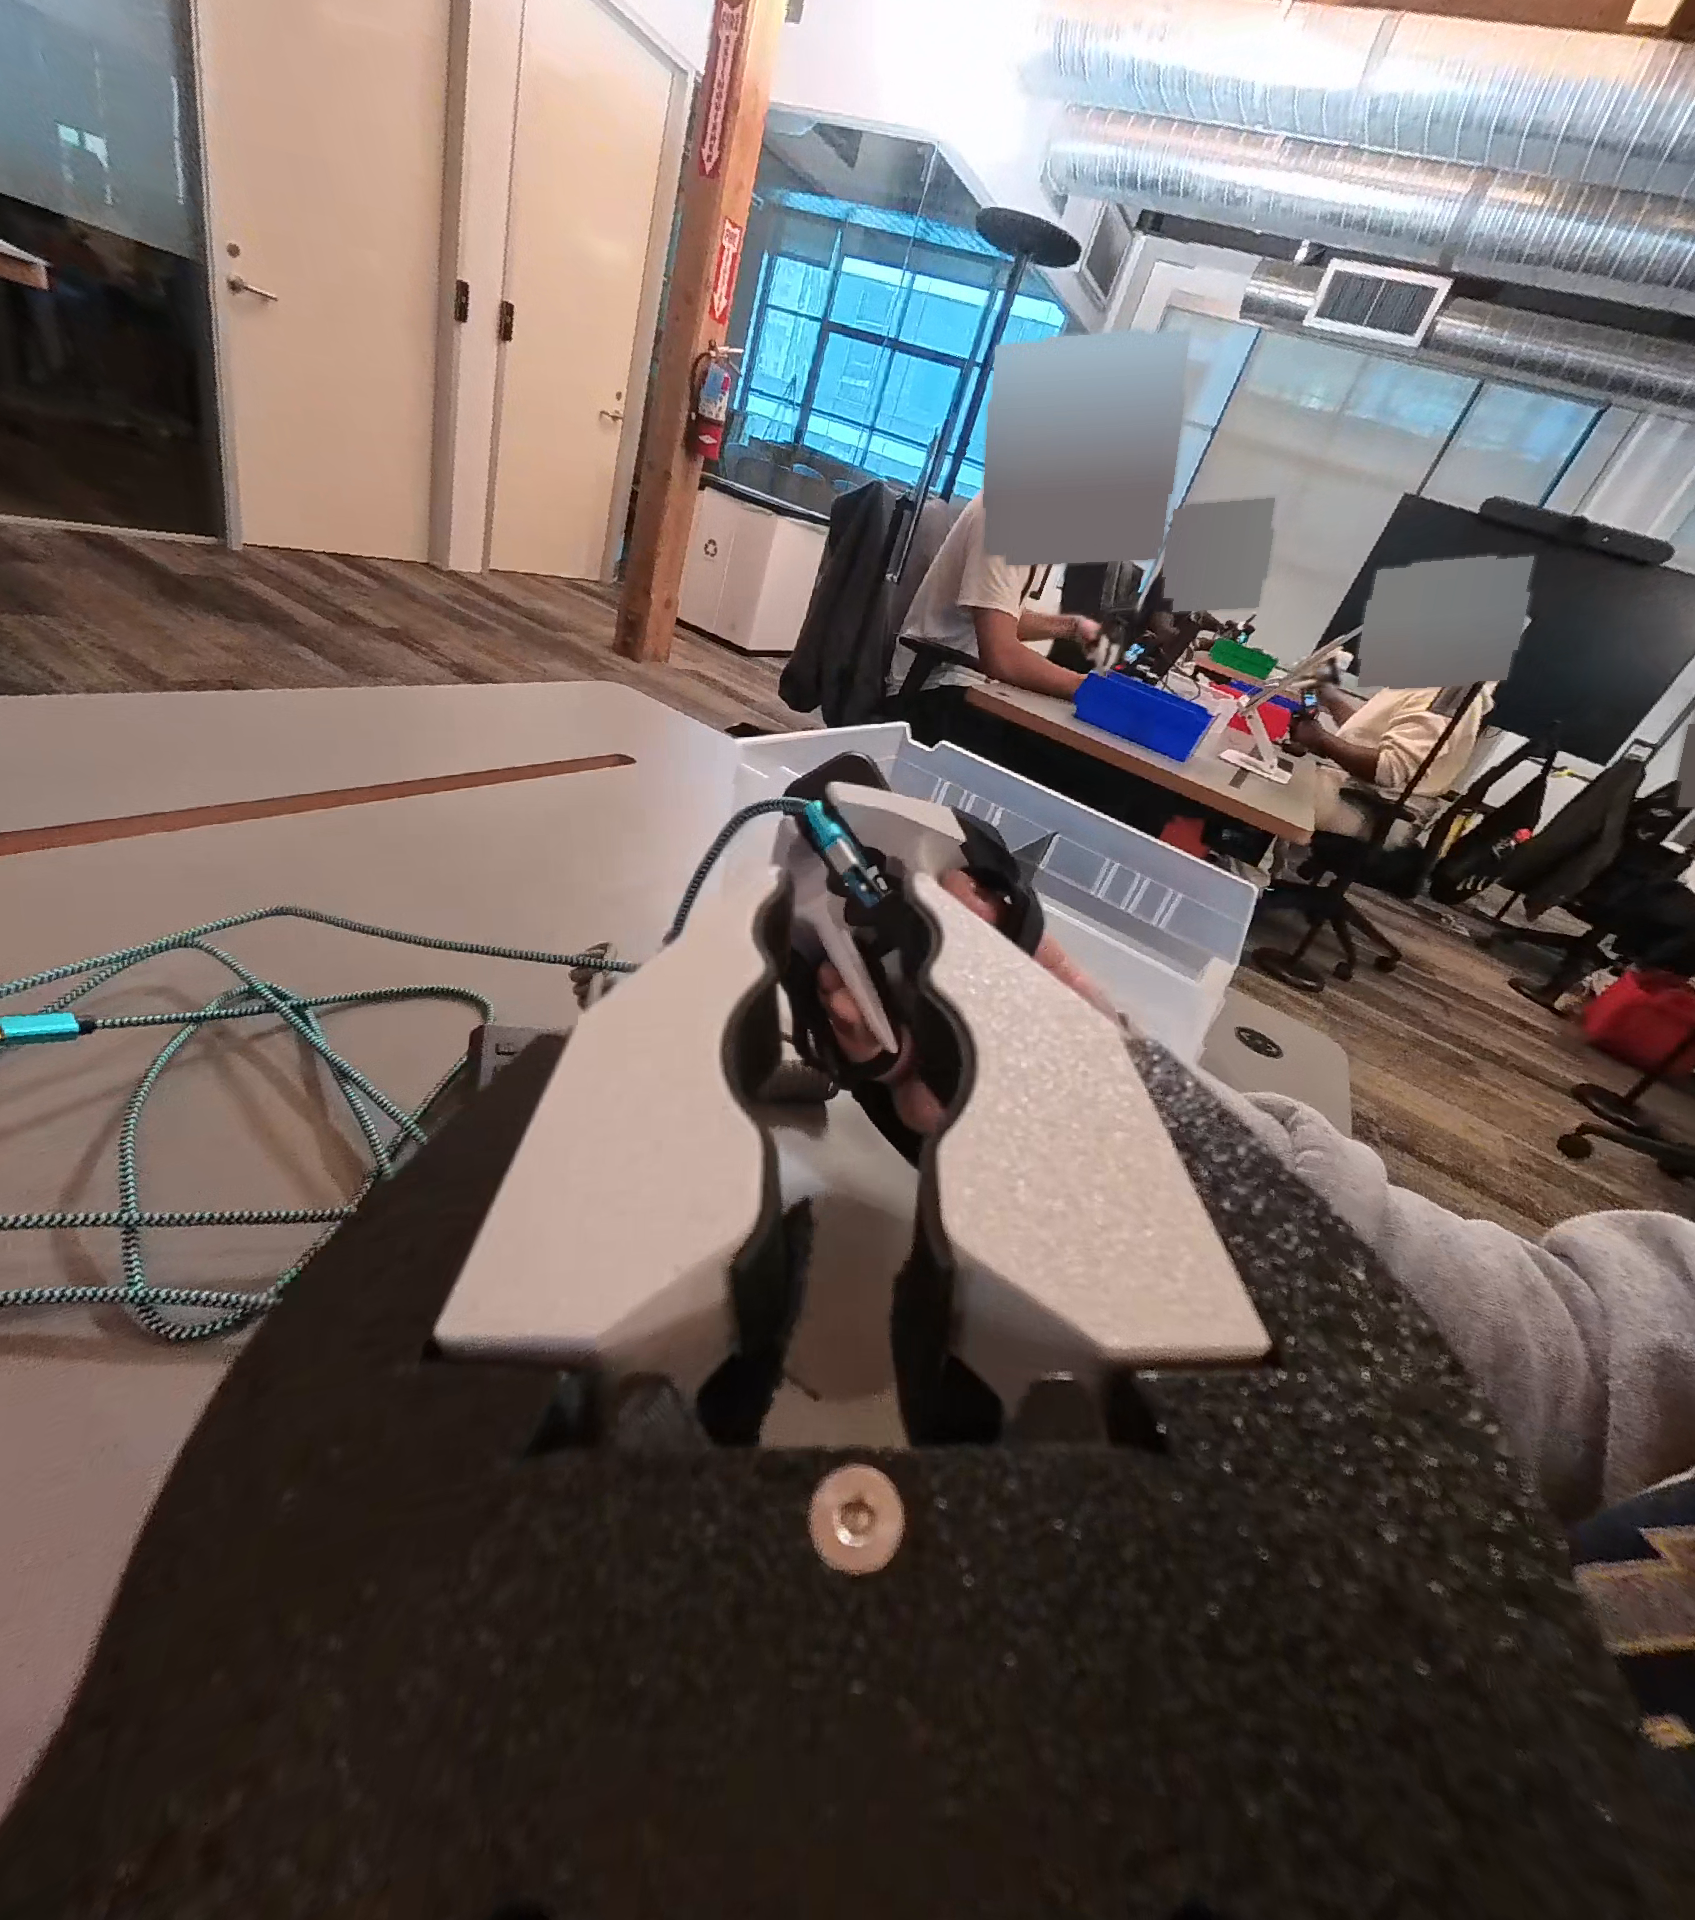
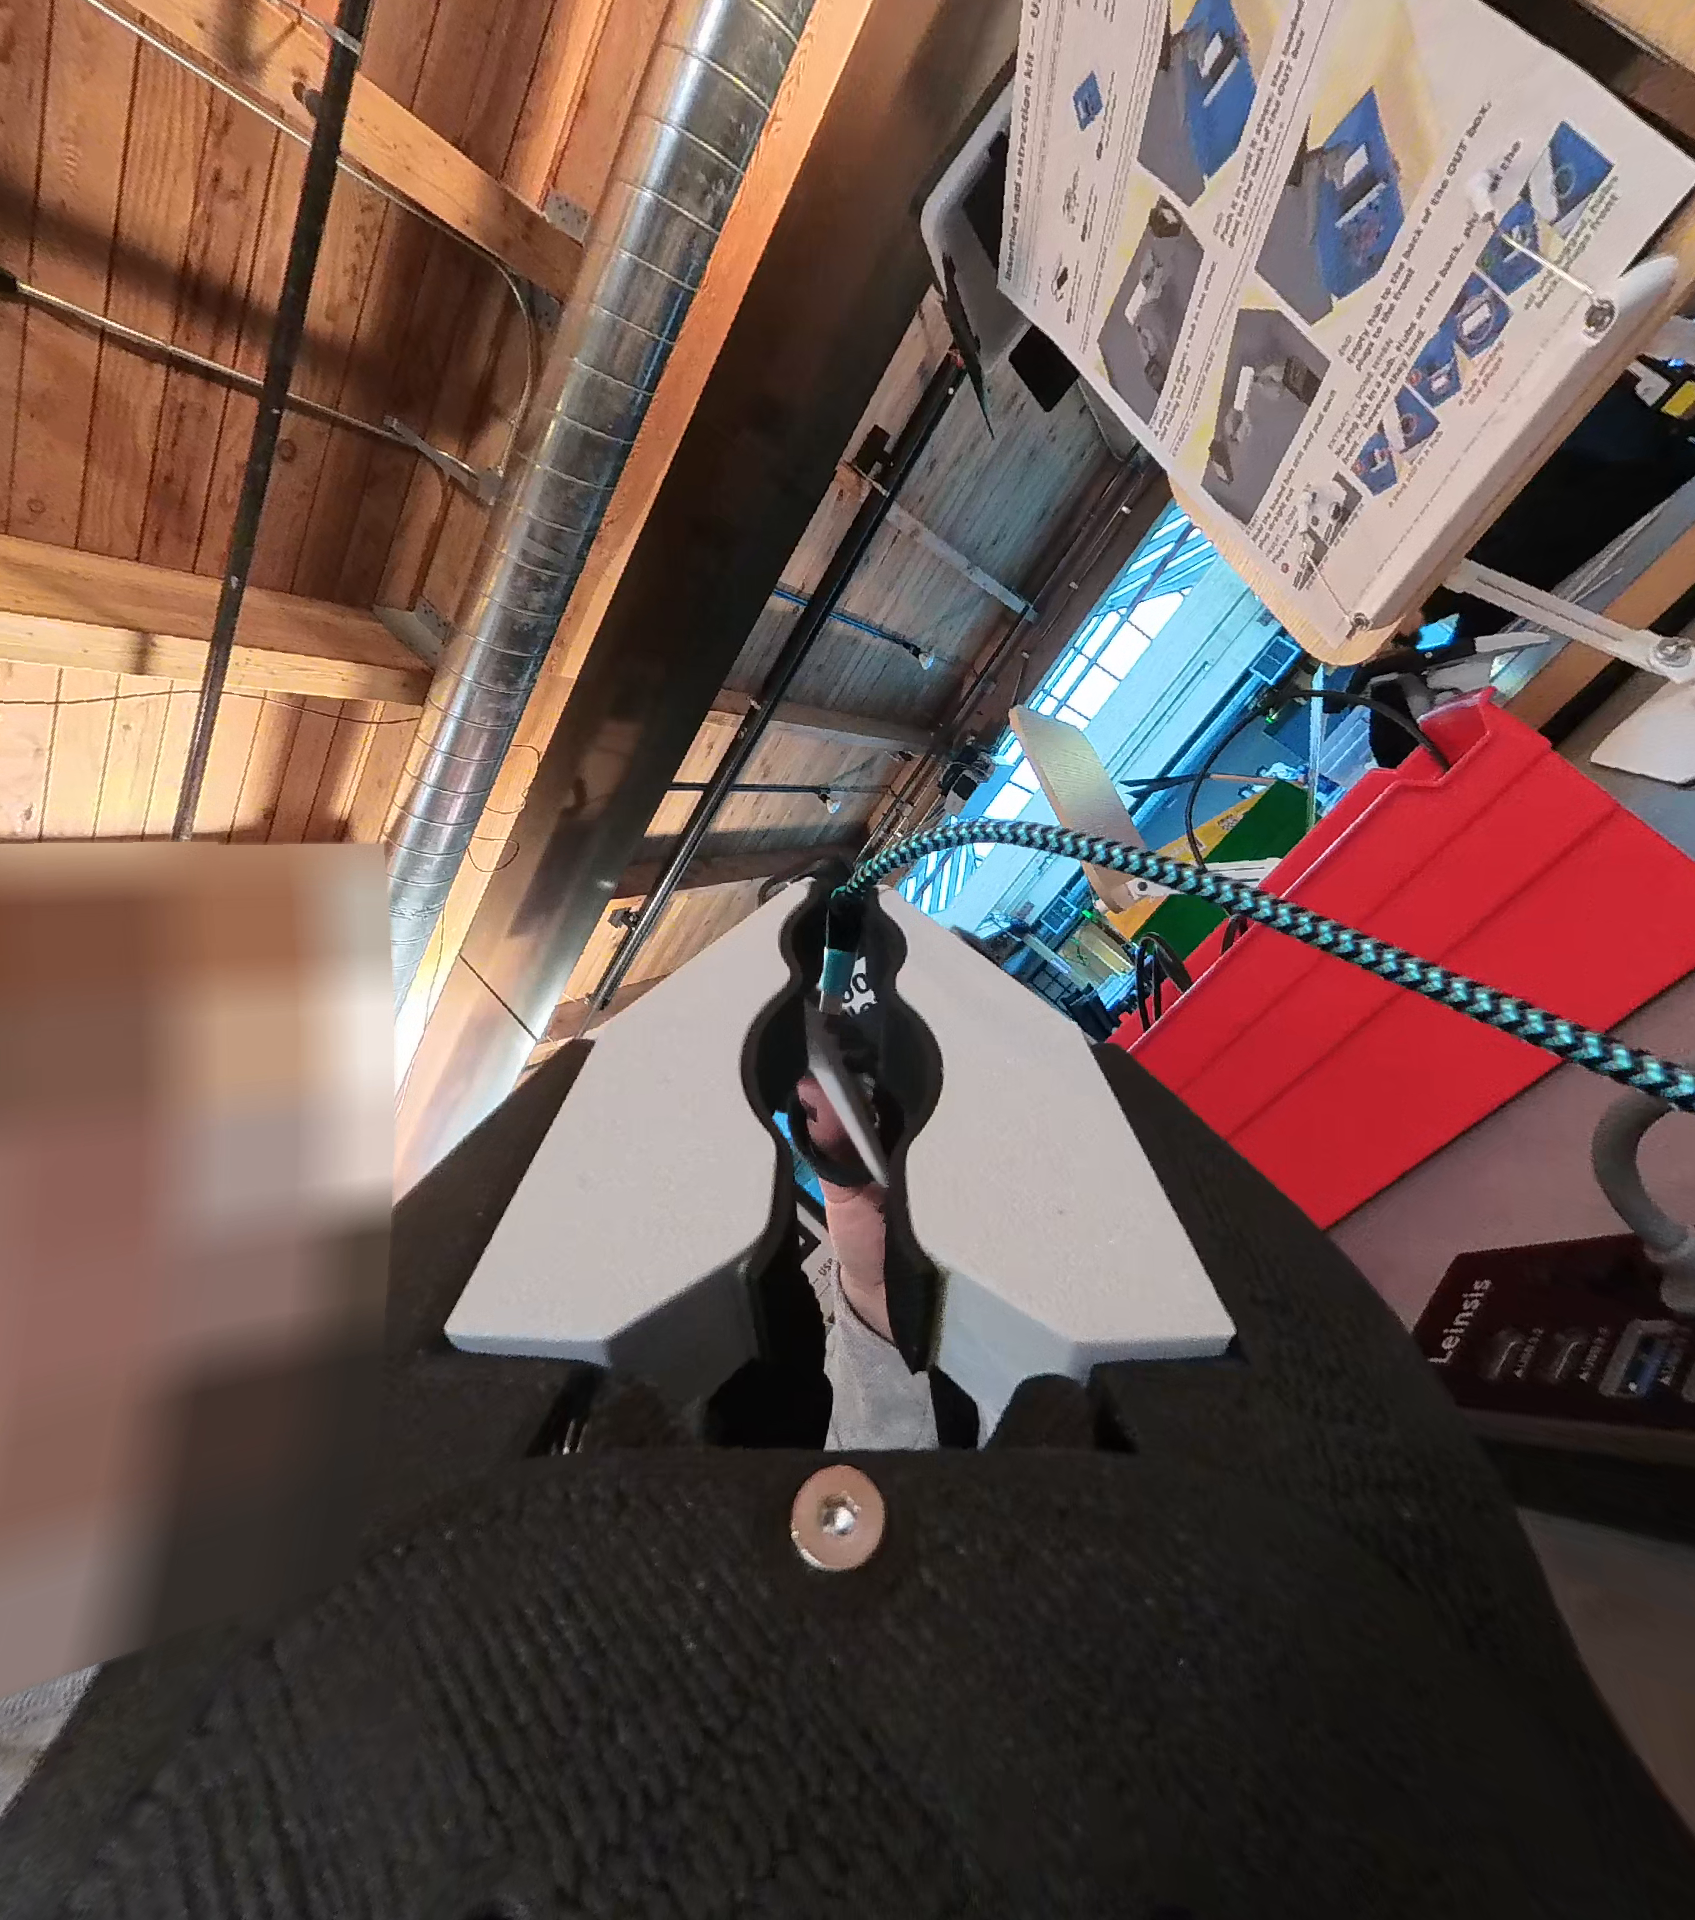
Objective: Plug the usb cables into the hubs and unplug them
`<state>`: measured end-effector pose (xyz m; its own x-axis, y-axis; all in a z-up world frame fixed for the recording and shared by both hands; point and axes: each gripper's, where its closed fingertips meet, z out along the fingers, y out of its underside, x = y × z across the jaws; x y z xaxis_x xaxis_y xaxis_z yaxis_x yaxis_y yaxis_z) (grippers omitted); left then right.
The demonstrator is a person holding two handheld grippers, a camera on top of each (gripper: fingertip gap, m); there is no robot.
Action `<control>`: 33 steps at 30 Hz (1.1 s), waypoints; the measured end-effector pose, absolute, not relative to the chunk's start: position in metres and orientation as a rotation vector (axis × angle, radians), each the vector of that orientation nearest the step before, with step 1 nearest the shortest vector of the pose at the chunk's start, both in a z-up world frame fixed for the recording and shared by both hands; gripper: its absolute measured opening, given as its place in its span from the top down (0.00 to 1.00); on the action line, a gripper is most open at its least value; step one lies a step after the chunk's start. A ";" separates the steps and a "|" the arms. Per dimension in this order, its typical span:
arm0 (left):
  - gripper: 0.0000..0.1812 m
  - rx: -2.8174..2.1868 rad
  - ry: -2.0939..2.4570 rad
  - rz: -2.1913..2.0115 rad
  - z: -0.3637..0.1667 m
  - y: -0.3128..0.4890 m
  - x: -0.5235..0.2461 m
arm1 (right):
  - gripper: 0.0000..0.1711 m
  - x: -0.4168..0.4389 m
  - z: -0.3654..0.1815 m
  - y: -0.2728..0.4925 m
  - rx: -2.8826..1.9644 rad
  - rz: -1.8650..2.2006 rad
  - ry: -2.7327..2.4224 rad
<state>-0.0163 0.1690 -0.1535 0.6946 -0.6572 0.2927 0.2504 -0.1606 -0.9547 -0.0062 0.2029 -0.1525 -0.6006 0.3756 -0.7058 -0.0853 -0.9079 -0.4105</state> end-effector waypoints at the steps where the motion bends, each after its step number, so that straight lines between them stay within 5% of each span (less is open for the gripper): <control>1: 0.91 -1.535 0.358 -0.834 -0.153 0.168 -0.014 | 0.97 -0.006 -0.152 0.203 -1.240 2.549 -0.495; 11: 0.80 -1.636 0.391 -0.822 -0.170 0.174 0.000 | 0.97 -0.009 -0.150 0.191 -1.222 2.470 -0.632; 16: 0.96 -1.631 0.434 -0.835 -0.172 0.170 0.006 | 0.97 -0.014 -0.152 0.181 -1.228 2.396 -0.741; 19: 0.97 -1.639 0.466 -0.724 -0.178 0.172 0.002 | 0.97 -0.016 -0.156 0.181 -1.280 2.356 -0.754; 26: 0.99 -1.527 0.822 0.468 -0.195 0.187 -0.044 | 0.84 -0.028 -0.181 0.196 -1.547 2.321 -0.634; 29: 0.99 -1.305 1.078 1.058 -0.201 0.188 -0.045 | 0.85 -0.032 -0.193 0.194 -1.640 2.298 -0.653; 33: 0.99 -1.131 1.185 1.342 -0.212 0.188 -0.038 | 0.95 -0.036 -0.208 0.193 -1.732 2.217 -0.689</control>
